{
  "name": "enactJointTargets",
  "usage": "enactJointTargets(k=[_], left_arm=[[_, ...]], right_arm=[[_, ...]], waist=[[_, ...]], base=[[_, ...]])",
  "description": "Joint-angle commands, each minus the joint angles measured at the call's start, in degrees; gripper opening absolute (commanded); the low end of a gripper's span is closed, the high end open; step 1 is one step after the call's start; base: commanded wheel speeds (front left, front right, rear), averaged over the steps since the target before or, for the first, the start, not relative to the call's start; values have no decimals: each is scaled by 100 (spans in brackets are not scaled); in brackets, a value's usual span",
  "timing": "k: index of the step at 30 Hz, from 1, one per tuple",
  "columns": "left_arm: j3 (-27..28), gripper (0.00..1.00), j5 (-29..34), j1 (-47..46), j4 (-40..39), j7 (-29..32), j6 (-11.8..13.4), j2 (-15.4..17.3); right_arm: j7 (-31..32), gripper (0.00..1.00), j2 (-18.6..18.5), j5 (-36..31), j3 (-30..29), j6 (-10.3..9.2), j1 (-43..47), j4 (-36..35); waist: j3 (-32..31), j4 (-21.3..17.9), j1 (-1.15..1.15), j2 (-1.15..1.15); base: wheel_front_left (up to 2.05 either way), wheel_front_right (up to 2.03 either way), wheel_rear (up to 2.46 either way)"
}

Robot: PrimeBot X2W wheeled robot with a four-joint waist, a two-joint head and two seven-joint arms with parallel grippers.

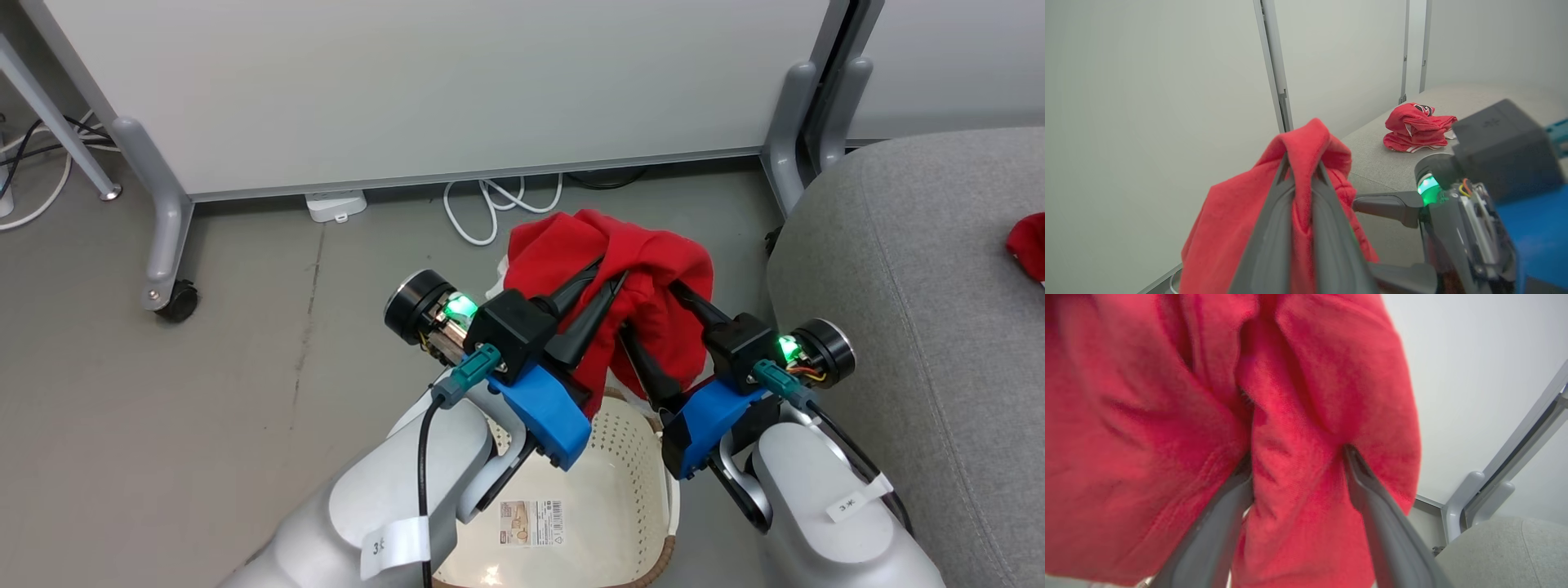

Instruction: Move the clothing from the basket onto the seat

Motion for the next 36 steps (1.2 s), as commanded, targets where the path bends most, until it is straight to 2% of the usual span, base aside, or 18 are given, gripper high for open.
enactJointTargets(k=[1, 2, 3, 4, 23, 26, 27, 36], left_arm=[[-6, 0, 17, -83, -24, -30, -11, 1], [-11, 0, 13, -89, -25, -33, -13, -5], [-14, 0, 6, -96, -24, -35, -19, -11], [-15, 0, 2, -102, -21, -37, -25, -11], [-38, 0, -18, -109, 44, -50, 12, 52], [6, 0, 10, -111, 21, -57, 84, 53], [0, 100, 16, -106, 22, -56, 84, 53], [18, 100, 67, -96, 17, -70, 159, 74]], right_arm=[[-3, 100, 27, -52, -38, 1, -105, 43], [-3, 100, 27, -17, -31, 1, -108, 51], [-3, 72, 29, 36, -15, 1, -117, 62], [-3, 0, 28, 67, -23, 1, -128, 71], [-2, 0, 30, 401, 95, 1, -98, 40], [-2, 0, 30, 430, 103, 1, -91, 26], [-2, 0, 30, 443, 109, 1, -89, 22], [-2, 0, 30, 554, 111, 1, -45, 10]], waist=[[-3, 5, 0, 0], [-8, 7, 0, 0], [-12, 10, 0, 0], [-17, 10, 0, 0], [-38, -47, 0, 0], [-41, -51, 0, 0], [-42, -52, 0, 0], [-41, -58, 0, 0]], base=[[0, 0, 0], [0, 0, 0], [0, 0, 0], [0, 0, 0], [0, 0, 0], [0, 0, 0], [0, 0, 0], [0, 0, 0]])
